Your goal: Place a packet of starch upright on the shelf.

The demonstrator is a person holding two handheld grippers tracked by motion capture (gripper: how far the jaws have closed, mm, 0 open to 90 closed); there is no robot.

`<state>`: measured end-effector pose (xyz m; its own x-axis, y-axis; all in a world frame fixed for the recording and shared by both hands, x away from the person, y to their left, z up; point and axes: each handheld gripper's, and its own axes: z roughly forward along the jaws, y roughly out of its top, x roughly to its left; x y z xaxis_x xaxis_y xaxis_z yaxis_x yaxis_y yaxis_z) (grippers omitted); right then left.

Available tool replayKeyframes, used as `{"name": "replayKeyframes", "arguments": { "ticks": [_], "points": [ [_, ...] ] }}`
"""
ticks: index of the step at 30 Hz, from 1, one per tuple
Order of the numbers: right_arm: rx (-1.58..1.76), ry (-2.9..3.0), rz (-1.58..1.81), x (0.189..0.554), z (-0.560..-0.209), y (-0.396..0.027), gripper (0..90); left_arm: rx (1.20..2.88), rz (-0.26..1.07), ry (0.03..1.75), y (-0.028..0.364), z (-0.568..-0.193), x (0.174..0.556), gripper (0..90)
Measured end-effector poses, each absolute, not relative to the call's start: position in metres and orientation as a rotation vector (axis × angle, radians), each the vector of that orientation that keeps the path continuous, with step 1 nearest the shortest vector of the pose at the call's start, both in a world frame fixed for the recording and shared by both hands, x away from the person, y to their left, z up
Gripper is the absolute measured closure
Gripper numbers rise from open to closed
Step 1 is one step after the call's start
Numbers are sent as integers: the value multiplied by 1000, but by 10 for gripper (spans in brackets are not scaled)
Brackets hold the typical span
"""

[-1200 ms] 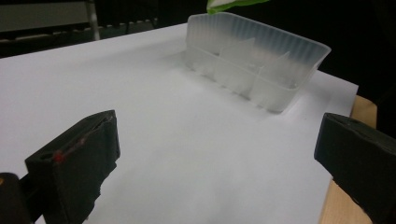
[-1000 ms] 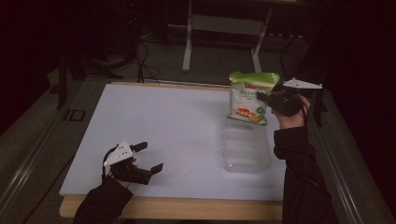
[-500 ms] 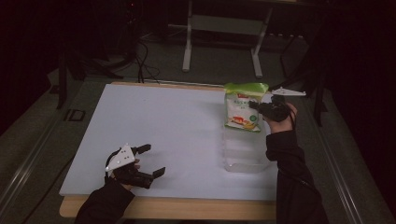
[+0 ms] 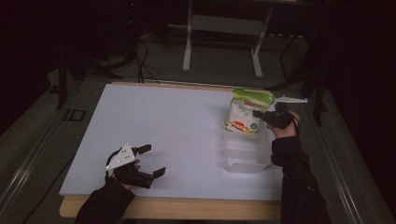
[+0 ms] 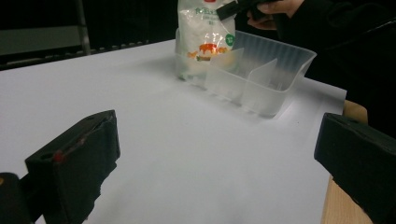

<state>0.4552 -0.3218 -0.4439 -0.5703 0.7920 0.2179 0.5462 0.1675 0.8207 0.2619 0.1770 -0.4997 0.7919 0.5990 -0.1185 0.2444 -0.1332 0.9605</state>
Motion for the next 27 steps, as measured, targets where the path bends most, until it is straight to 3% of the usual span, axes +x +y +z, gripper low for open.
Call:
{"name": "replayKeyframes", "arguments": {
  "ticks": [9, 17, 27],
  "points": [
    [1296, 2119, 1271, 443, -427, -319, 435, 1723, 347, 662, 177, -501, 262, 7],
    [1309, 2098, 1311, 422, -423, -329, 213, 1714, 352, 666, 179, -499, 262, 7],
    [1229, 2122, 1410, 390, -413, -316, 198, 1712, 347, 665, 178, -498, 261, 7]
  ]
}}
